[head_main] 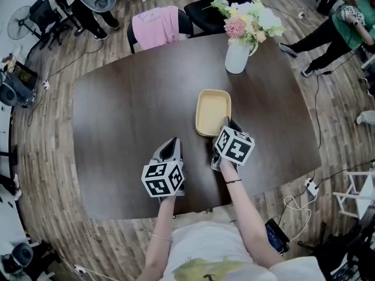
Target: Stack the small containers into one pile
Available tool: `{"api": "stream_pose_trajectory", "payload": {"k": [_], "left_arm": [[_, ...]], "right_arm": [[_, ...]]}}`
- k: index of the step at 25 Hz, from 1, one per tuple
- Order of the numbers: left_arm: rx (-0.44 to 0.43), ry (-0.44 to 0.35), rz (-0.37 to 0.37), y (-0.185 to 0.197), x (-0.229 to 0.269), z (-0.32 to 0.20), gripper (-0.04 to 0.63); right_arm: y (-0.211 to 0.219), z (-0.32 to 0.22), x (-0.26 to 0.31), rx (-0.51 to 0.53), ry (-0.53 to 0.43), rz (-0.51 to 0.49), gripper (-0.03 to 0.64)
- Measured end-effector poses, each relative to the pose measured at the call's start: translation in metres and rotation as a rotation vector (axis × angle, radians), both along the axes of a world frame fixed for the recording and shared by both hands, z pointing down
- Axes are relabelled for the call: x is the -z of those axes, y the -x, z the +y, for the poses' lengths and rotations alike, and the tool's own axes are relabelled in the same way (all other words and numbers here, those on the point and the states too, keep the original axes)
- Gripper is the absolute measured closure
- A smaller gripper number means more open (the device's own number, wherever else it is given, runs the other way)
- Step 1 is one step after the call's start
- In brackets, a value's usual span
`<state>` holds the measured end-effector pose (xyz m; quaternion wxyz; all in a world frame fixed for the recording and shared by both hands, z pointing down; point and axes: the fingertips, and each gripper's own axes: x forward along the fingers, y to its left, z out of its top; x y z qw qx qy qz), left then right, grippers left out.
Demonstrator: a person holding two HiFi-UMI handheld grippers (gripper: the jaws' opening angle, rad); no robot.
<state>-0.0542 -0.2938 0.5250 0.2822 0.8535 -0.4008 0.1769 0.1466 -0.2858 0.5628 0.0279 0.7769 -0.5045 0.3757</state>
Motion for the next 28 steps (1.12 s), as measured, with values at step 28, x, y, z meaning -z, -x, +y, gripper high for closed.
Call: {"api": "stream_pose_trajectory", "payload": {"k": [28], "left_arm": [[-0.015,-0.137,0.041,0.011,0.045,0.018,0.571]], "right_arm": [[0.016,0.017,0.029,0.265,-0.088,0.093,0.504]]}}
